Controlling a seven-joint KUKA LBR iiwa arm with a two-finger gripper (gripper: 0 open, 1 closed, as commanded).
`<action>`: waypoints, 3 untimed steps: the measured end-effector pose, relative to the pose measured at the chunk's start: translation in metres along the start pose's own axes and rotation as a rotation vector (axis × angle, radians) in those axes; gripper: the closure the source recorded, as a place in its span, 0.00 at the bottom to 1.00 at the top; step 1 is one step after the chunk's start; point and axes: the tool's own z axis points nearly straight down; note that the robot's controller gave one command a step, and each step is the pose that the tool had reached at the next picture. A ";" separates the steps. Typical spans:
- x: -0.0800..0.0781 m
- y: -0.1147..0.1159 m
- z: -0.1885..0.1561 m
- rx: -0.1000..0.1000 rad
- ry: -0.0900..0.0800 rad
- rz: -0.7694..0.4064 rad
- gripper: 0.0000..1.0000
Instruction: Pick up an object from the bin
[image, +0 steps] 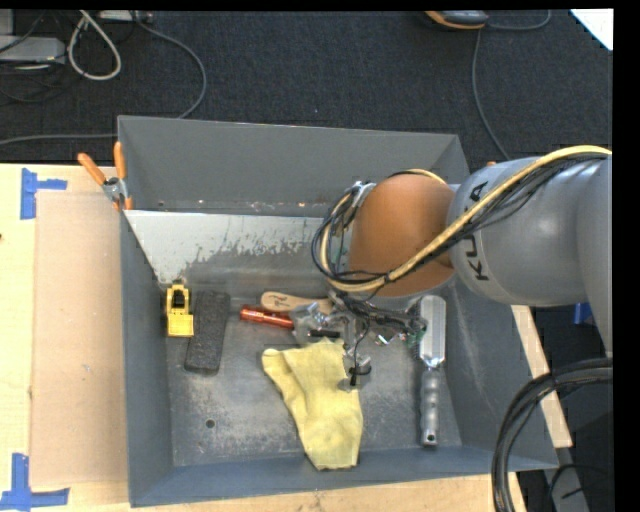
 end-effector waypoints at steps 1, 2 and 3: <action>-0.028 -0.031 0.028 0.005 -0.017 0.438 0.00; 0.010 0.011 0.028 0.003 -0.006 -0.461 1.00; 0.013 0.014 0.028 0.001 -0.004 -0.464 1.00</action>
Offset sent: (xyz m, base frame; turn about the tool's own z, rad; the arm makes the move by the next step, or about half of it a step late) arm -0.0189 0.0024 -0.0283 -0.4658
